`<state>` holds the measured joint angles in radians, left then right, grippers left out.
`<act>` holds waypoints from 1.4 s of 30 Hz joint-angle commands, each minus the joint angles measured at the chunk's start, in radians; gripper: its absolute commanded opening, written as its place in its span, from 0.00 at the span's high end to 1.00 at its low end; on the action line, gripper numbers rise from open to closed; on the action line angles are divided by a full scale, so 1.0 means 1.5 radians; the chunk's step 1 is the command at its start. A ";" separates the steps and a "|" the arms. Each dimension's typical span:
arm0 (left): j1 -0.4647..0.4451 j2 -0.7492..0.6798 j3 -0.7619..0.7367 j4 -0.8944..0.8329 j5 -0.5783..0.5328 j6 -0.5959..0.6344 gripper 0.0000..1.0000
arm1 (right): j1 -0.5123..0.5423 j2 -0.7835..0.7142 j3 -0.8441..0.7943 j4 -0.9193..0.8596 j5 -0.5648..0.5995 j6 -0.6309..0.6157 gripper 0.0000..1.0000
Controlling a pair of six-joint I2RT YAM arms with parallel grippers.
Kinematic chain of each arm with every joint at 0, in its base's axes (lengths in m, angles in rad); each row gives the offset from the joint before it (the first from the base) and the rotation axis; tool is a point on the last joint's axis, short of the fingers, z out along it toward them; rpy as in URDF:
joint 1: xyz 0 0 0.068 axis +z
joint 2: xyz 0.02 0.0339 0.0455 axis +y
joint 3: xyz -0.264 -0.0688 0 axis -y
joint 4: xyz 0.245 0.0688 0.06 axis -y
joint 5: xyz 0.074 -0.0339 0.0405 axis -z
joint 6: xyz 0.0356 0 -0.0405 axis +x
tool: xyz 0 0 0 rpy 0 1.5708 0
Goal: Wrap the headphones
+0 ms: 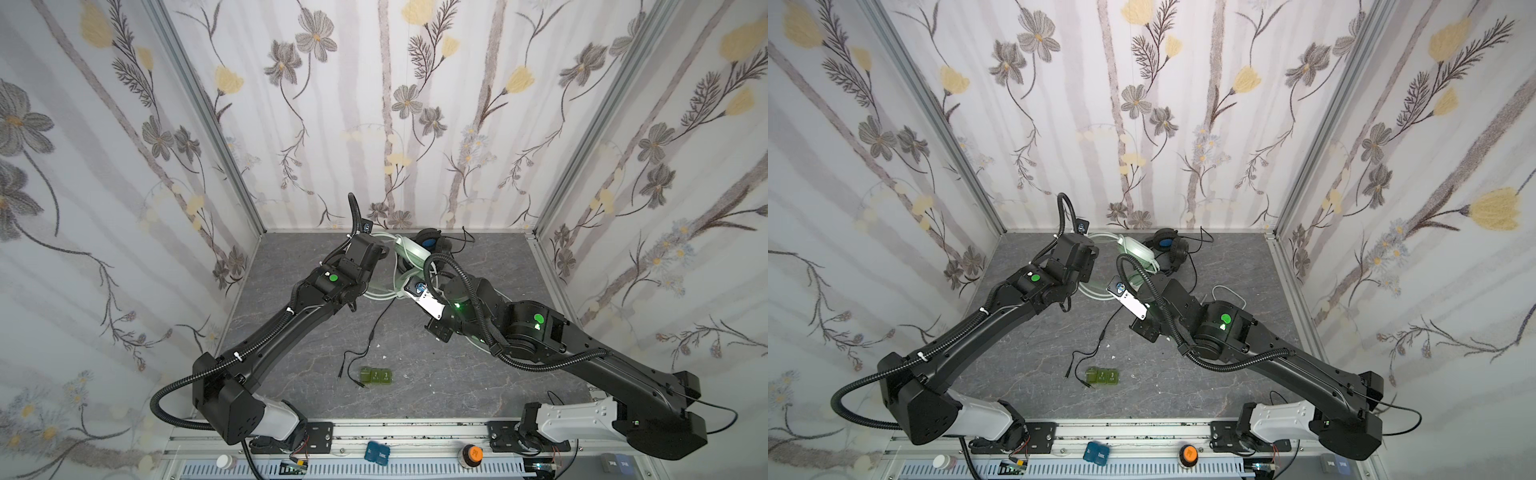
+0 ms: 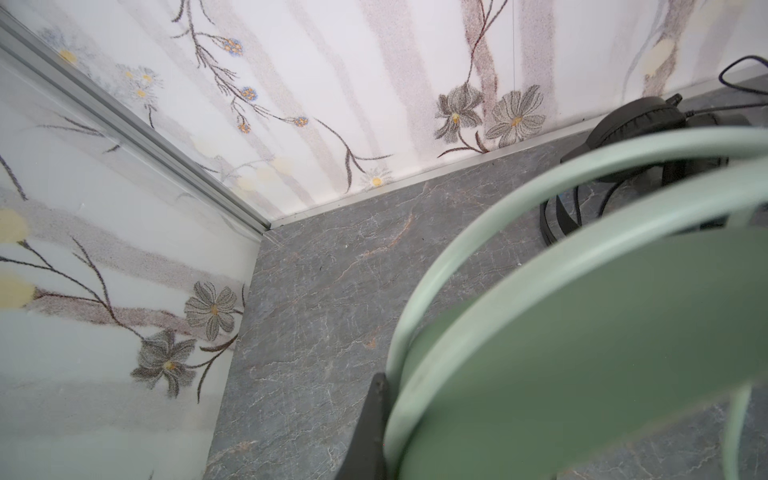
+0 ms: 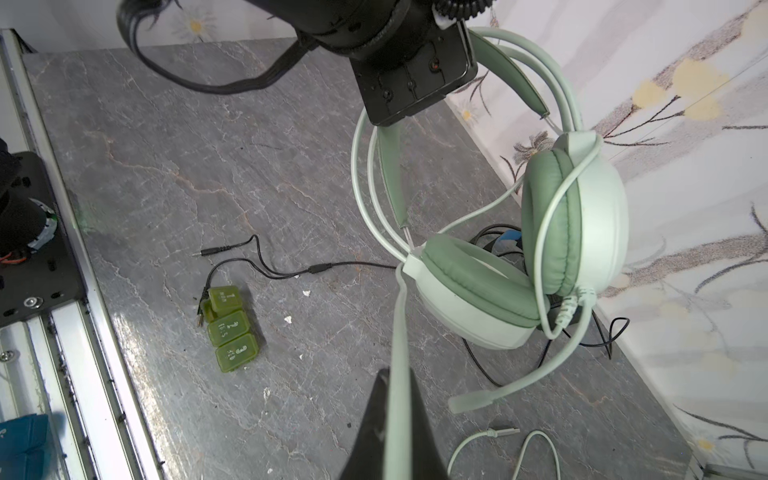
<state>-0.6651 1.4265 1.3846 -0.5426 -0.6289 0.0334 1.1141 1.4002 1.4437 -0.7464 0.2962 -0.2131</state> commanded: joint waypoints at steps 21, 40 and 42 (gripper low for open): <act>-0.027 -0.073 -0.012 -0.080 0.321 0.149 1.00 | -0.007 0.070 0.120 0.015 0.206 -0.172 0.98; -0.051 -0.077 -0.023 -0.063 0.280 0.061 1.00 | 0.026 0.102 0.190 0.047 0.081 -0.136 1.00; -0.050 -0.082 -0.028 -0.059 0.277 0.052 1.00 | 0.028 0.101 0.191 0.050 0.075 -0.134 1.00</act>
<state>-0.7406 1.3170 1.3483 -0.6888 -0.2054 0.1497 1.1519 1.5497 1.7210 -0.7444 0.4389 -0.4374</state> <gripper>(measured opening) 0.068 0.055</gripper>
